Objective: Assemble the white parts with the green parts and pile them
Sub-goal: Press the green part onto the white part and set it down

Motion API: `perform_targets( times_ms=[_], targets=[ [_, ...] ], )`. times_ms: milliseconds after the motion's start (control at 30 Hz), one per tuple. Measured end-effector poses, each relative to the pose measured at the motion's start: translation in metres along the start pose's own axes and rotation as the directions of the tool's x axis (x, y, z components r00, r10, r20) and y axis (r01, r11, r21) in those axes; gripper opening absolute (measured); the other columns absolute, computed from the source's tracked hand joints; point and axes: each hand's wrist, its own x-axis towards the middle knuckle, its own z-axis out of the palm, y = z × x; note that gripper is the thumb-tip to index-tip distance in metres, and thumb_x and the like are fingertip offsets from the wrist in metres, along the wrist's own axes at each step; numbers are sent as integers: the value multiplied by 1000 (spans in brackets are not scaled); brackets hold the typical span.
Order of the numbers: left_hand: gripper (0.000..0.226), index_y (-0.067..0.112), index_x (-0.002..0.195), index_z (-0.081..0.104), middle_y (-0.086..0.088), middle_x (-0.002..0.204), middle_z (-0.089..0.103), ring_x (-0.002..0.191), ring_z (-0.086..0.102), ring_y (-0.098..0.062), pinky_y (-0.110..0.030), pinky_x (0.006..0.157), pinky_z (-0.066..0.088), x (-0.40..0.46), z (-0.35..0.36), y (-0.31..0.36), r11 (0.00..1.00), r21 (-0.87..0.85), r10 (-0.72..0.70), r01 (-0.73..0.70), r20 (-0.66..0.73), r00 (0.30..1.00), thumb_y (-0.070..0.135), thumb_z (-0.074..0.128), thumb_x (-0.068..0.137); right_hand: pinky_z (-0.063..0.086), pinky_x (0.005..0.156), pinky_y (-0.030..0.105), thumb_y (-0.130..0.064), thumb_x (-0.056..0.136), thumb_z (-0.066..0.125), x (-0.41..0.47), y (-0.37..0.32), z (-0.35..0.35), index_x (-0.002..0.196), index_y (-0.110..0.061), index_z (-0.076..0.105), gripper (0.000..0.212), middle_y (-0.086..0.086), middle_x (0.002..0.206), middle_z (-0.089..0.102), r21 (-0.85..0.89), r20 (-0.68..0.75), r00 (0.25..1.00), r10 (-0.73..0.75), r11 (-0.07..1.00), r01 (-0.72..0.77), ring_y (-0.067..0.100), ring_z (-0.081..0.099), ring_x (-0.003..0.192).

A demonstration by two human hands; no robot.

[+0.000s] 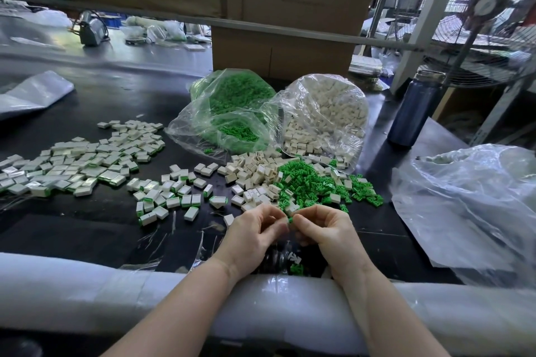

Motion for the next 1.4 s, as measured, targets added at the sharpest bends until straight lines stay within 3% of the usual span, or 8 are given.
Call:
perform_targets(
  times_ms=[233, 367, 500, 700, 833, 933, 1167, 1400],
  targets=[
    [10, 17, 85, 68, 10, 72, 66, 65, 60, 5, -9, 67, 47, 3, -3, 0, 1000, 6, -28, 28, 21, 999, 13, 60, 89, 50, 50, 19, -2, 84, 65, 0, 1, 3, 73, -4, 65, 12, 6, 58, 66, -108, 16, 1000, 10, 994, -8, 12, 59, 50],
    [14, 20, 83, 71, 6, 74, 67, 72, 60, -5, -22, 76, 50, 1, -3, -1, 998, 63, -34, 31, 57, 998, 16, 60, 89, 47, 49, 18, 1, 85, 63, 1, 1, 4, 71, -6, 63, 15, 3, 55, 62, -155, 39, 999, 29, 988, -22, 8, 57, 46],
    [13, 21, 84, 70, 6, 76, 67, 75, 59, -6, -18, 76, 48, 1, -4, -2, 995, 94, -41, 33, 77, 996, 17, 60, 90, 47, 53, 21, -2, 84, 64, 1, 2, 3, 69, -9, 64, 16, 5, 58, 61, -209, 54, 998, 34, 978, -22, 10, 54, 51],
    [10, 16, 97, 66, -3, 85, 69, 80, 64, -16, -28, 80, 52, 1, -1, 1, 996, 89, 7, -10, 39, 999, 16, 61, 88, 51, 53, 23, 2, 83, 64, 1, 2, 3, 80, -9, 64, 11, 7, 65, 65, -158, -3, 998, -56, 986, 55, 18, 61, 58],
    [24, 28, 87, 55, 2, 75, 61, 69, 59, -12, -17, 69, 48, -1, 0, 0, 994, 110, 11, -15, 43, 999, 11, 71, 80, 50, 49, 21, 4, 82, 65, 1, 3, 2, 81, -3, 65, 8, 5, 59, 66, -91, -15, 1000, -27, 996, 25, 17, 62, 52],
    [18, 30, 83, 59, 9, 80, 63, 75, 60, -4, -7, 70, 45, -1, -1, 1, 987, 153, 56, -52, -18, 998, 16, 68, 83, 49, 50, 19, 2, 81, 67, 1, 3, 1, 78, -8, 68, 10, 2, 59, 67, -68, -7, 1000, -13, 998, 12, 11, 61, 53],
    [12, 22, 82, 67, 10, 74, 66, 67, 59, 8, -8, 70, 47, 0, -2, 2, 1000, -16, 1, 0, 29, 1000, 13, 62, 88, 50, 52, 21, -3, 82, 68, 2, 4, 1, 72, -11, 67, 13, -1, 57, 64, -114, -20, 1000, -13, 993, 11, 10, 57, 53],
    [11, 16, 86, 70, 8, 74, 66, 69, 58, 1, -10, 70, 46, -1, -3, -1, 993, 121, -16, 8, 69, 998, 14, 60, 89, 49, 53, 20, -2, 82, 67, 0, 2, 4, 71, -8, 66, 13, 1, 56, 65, -204, 58, 998, -7, 979, 19, 10, 59, 52]
  ],
)
